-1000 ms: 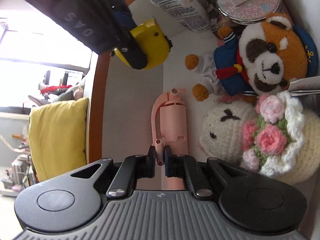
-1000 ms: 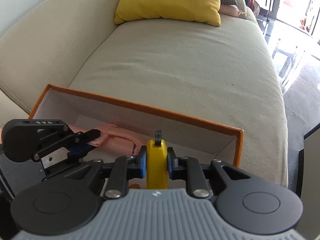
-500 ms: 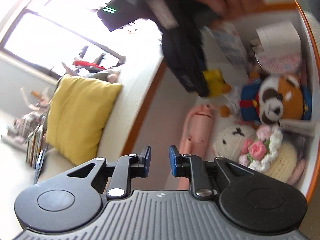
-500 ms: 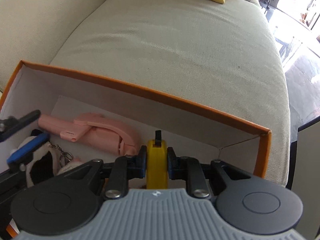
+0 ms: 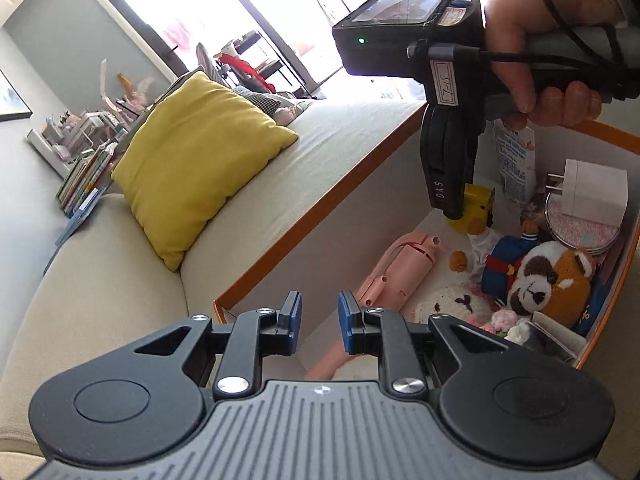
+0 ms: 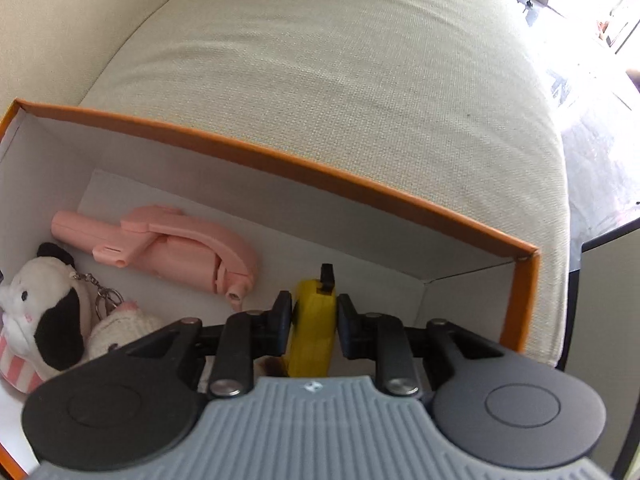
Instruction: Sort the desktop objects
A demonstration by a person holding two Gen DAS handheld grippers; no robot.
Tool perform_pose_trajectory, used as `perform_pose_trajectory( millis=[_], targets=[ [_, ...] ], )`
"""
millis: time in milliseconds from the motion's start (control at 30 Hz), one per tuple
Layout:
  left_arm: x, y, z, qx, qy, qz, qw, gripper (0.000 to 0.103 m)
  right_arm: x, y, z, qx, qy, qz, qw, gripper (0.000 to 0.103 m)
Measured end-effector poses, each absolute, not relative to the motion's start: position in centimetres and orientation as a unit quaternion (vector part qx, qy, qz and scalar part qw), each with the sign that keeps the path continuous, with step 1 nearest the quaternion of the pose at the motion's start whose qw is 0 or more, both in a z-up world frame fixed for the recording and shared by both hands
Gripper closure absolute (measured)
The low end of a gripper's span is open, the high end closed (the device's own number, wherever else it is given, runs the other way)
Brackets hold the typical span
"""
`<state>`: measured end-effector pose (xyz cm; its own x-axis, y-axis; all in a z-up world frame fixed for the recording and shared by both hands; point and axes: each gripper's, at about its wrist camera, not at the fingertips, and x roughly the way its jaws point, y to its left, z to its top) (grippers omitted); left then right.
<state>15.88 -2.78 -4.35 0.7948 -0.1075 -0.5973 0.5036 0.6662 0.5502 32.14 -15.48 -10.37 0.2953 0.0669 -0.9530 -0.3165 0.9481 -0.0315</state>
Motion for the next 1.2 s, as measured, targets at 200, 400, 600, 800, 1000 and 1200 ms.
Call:
perform_pose_trajectory(
  millis=[200,400,600,800,1000,1200],
  targets=[
    [15.5,-2.5,-4.1,0.349,0.271,-0.167,0.881,0.08,31.4,-16.0,-9.9,-0.138,0.579,0.118,0.795,0.073],
    [15.0,-2.3,-3.6,0.325,0.28,-0.162,0.889,0.08,31.4,-16.2,-9.5,-0.155,0.576,0.113,0.795,0.072],
    [14.2,-2.3,-2.3,0.293,0.283,-0.164,0.898,0.08,31.2,-16.5,-8.3,-0.153,0.565,0.114,0.803,0.07],
    [12.5,-2.7,-0.6,0.27,0.277,-0.164,0.908,0.08,28.9,-17.2,-5.2,-0.134,0.53,0.129,0.827,0.07],
    [10.4,-3.5,0.8,0.247,0.271,-0.141,0.92,0.078,23.7,-17.8,-1.2,-0.103,0.471,0.181,0.857,0.068],
    [8.7,-3.4,2.1,0.186,0.286,-0.104,0.934,0.069,17.9,-18.7,0.4,-0.07,0.415,0.203,0.884,0.067]
  ],
)
